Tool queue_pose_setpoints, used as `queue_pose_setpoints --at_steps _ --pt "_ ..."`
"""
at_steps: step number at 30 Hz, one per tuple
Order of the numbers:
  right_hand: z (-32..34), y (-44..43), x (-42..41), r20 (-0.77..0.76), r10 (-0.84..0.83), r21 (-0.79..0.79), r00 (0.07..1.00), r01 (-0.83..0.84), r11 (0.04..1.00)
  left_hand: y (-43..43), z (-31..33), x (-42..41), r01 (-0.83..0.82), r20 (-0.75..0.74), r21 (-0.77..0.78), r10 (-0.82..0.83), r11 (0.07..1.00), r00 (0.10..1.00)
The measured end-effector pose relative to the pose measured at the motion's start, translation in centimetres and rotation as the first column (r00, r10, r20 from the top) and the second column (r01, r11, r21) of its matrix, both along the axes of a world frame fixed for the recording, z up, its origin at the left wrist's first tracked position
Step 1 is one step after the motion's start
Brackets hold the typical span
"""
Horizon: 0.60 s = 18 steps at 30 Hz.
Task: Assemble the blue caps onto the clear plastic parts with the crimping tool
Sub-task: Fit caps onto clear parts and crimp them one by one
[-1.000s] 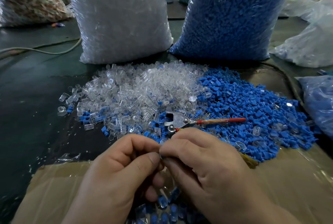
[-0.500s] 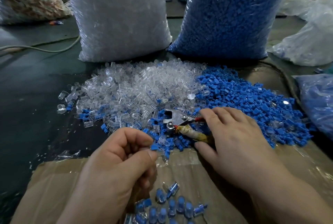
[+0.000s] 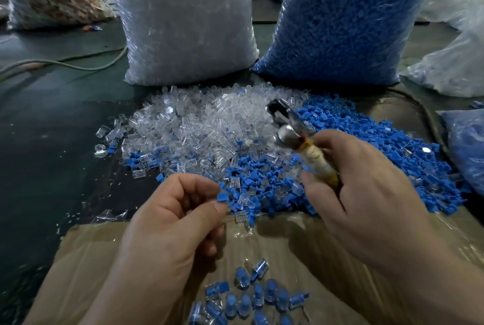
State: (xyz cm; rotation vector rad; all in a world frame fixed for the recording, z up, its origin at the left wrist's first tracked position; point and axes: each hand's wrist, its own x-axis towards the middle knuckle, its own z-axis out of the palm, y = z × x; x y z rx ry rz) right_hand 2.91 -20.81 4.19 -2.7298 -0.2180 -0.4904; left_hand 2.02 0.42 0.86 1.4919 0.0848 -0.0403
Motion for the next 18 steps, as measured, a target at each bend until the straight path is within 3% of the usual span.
queue_pose_setpoints --at_steps 2,6,18 --pt "0.1 0.1 -0.69 -0.017 0.073 -0.034 0.997 -0.074 0.997 0.08 -0.16 -0.05 0.007 0.012 0.022 -0.007 1.0 1.0" --pt "-0.17 0.22 -1.09 -0.195 0.16 -0.204 0.968 -0.199 0.958 0.36 -0.49 0.04 0.016 0.069 0.095 -0.022 0.995 0.997" --pt "-0.4 -0.17 -1.27 -0.183 0.216 -0.256 0.959 -0.258 0.932 0.18 -0.2 -0.39 -0.013 0.164 0.177 -0.016 0.984 0.986"
